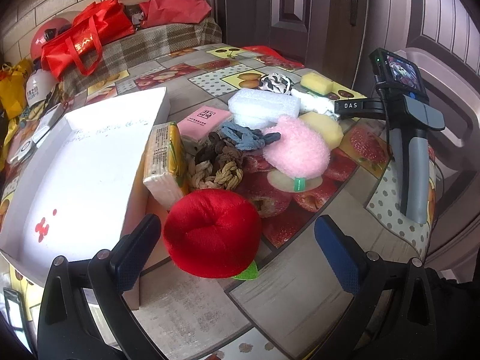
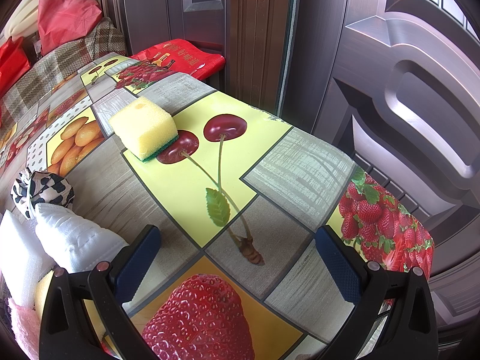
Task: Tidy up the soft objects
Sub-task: 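Pull the left tool back and aim it at the red plush apple, then grasp the red plush apple with the left tool while the right tool grasps the yellow sponge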
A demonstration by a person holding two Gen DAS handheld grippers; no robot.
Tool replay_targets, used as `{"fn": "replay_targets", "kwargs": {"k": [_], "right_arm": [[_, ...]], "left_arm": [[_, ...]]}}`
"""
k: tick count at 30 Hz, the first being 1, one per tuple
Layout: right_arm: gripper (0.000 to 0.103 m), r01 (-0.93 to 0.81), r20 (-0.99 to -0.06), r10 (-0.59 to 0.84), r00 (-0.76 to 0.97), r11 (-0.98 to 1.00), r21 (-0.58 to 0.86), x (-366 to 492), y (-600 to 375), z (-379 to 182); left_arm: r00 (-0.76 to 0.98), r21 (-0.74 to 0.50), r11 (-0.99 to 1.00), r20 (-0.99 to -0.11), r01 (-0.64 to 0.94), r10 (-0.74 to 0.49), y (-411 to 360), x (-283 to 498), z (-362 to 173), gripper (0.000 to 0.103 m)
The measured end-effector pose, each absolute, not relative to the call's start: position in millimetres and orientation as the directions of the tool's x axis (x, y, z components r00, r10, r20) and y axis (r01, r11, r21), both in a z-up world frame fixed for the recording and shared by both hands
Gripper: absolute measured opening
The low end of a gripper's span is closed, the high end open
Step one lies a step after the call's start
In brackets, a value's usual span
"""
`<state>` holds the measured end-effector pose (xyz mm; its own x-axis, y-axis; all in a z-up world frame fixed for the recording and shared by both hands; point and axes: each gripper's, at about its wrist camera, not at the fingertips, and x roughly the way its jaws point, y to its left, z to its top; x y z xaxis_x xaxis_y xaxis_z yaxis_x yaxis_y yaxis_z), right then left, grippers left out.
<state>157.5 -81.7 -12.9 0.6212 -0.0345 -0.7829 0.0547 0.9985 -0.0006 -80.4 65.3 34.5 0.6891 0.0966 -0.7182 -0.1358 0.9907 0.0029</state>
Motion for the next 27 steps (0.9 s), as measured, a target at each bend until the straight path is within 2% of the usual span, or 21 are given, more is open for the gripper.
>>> {"fn": "replay_targets", "kwargs": {"k": [17,27], "right_arm": [[0.103,0.055,-0.783,-0.035,0.621,0.999,-0.001,158,-82,-13],[0.103,0.055,-0.783,-0.034,0.621,0.999,-0.001,158,-82,-13]], "left_arm": [[0.613,0.018,0.994,-0.786,-0.106,0.079,58,-47,9,0.103],[0.635,-0.041,0.993,-0.772,-0.113,0.041,67,-46,13,0.103]]}}
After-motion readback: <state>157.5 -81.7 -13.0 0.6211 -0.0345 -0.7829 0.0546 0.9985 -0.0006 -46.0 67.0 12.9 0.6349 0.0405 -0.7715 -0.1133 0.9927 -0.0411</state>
